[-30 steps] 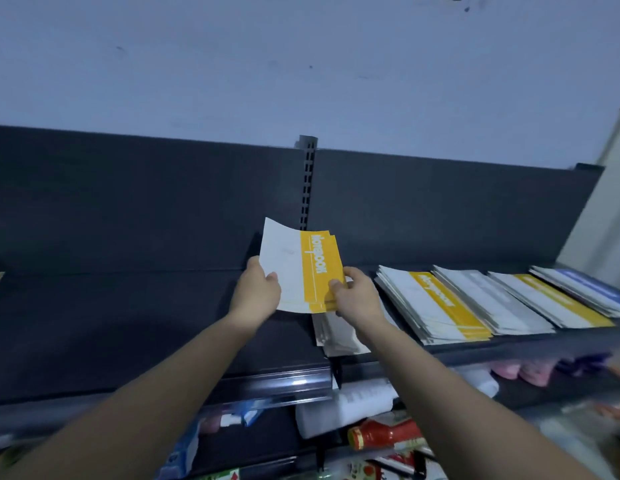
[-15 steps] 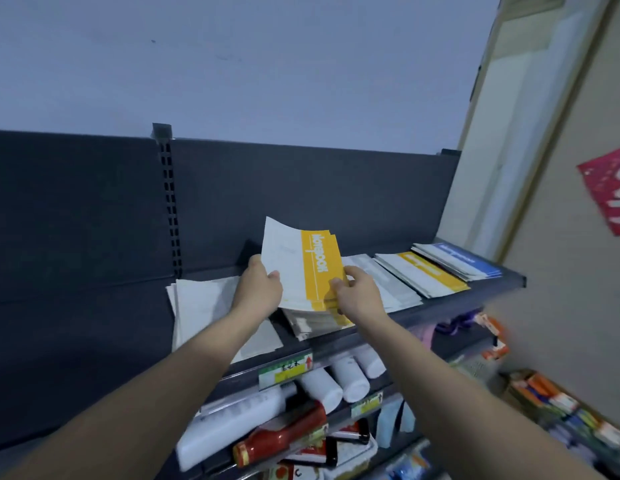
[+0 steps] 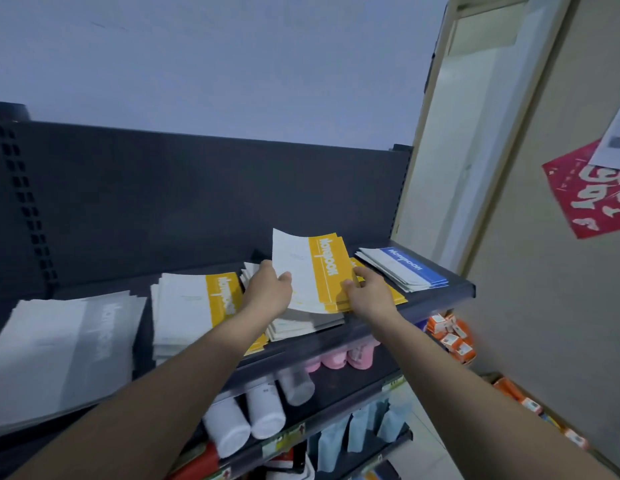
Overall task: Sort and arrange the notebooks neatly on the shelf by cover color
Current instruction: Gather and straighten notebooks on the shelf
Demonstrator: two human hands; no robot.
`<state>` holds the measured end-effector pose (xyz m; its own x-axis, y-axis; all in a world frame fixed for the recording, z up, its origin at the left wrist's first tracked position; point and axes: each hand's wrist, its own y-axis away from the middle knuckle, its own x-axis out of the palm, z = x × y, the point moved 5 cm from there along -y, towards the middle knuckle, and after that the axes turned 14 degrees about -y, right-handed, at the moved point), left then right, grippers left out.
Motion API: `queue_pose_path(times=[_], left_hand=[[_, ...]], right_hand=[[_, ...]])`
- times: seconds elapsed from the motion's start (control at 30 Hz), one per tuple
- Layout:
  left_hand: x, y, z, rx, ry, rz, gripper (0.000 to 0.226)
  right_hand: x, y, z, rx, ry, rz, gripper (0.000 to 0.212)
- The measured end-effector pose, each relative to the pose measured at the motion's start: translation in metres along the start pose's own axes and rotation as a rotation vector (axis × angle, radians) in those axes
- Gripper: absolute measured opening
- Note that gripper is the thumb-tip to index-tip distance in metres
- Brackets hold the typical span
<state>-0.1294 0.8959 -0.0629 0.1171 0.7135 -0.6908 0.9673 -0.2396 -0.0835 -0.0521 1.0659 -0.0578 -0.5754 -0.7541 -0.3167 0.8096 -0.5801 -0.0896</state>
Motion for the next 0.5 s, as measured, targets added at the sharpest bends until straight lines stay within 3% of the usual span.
queue_pose_path(times=[0.33,0.5], left_hand=[[0.07,-0.066,-0.039,-0.029,-0.062,0.159,0.018],[0.1,-0.086,-0.055,-0.005,-0.153,0.304,0.022]], right_hand=[[-0.044,-0.091,-0.04,0.035,0.151,0.039,0.042],[-0.056,-0.127,-0.052,0.041,0.263,0.095,0.041]])
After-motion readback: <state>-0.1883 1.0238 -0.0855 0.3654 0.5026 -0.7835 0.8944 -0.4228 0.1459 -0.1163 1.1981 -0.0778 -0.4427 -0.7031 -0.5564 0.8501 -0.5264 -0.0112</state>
